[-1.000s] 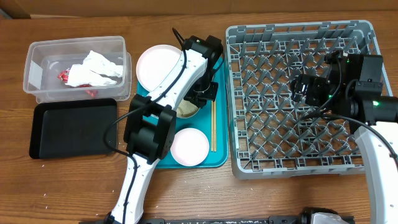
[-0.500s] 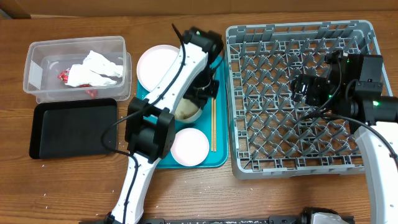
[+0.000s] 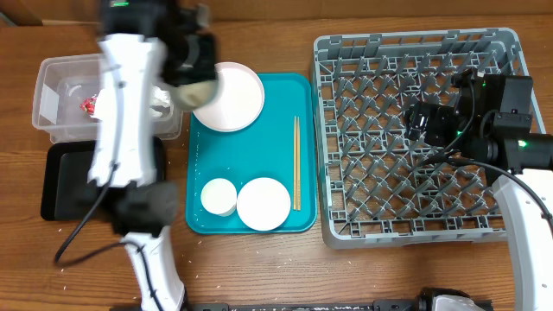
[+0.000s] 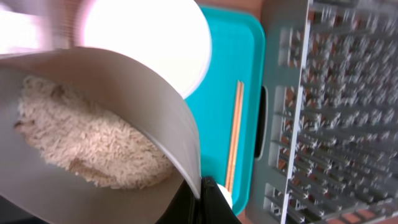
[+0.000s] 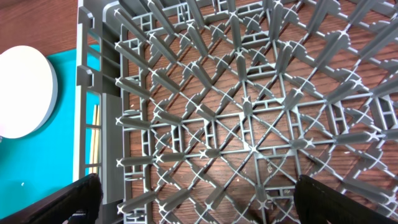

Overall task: Sort waste into correct bins and load items into the dishwasher
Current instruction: 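Tip the bowl over the black tray to pour out the rice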

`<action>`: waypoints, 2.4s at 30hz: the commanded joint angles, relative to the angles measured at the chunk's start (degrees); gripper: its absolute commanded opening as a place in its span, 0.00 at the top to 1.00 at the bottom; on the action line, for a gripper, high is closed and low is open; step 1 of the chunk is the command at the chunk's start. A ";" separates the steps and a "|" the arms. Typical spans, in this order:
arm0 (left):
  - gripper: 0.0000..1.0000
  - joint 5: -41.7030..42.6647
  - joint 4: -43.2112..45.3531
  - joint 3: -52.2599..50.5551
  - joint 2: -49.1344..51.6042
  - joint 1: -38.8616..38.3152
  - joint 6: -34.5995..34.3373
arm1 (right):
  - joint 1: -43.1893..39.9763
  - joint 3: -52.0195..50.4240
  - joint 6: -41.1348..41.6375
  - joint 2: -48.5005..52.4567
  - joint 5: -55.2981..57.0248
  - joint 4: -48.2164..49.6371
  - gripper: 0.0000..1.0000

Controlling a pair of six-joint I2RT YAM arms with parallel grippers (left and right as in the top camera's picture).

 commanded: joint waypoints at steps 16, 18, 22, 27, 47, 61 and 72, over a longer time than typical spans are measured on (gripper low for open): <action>0.96 22.67 4.94 -50.40 -23.43 31.08 26.36 | -0.15 1.09 0.02 -0.09 -1.22 0.50 0.00; 0.96 24.83 9.84 -55.93 -23.32 33.40 26.93 | -0.15 1.09 0.02 -0.09 -1.25 0.48 0.00; 0.96 30.21 20.06 -64.04 -22.71 37.27 26.97 | -0.15 1.09 0.02 -0.09 -1.22 0.52 0.00; 0.96 42.12 29.46 -71.30 -22.29 42.49 31.80 | -0.15 1.09 0.00 -0.09 -1.20 0.50 0.00; 0.96 67.58 27.19 -74.05 -20.02 57.86 34.69 | -0.15 1.09 0.00 -0.09 -1.18 -0.17 0.00; 0.96 68.72 27.98 -74.10 -18.32 60.02 20.31 | -0.15 1.09 0.00 -0.09 -1.18 -1.44 0.00; 0.96 65.53 31.02 -74.10 -18.32 59.95 19.58 | -0.15 1.09 0.00 -0.09 -1.18 -1.79 0.00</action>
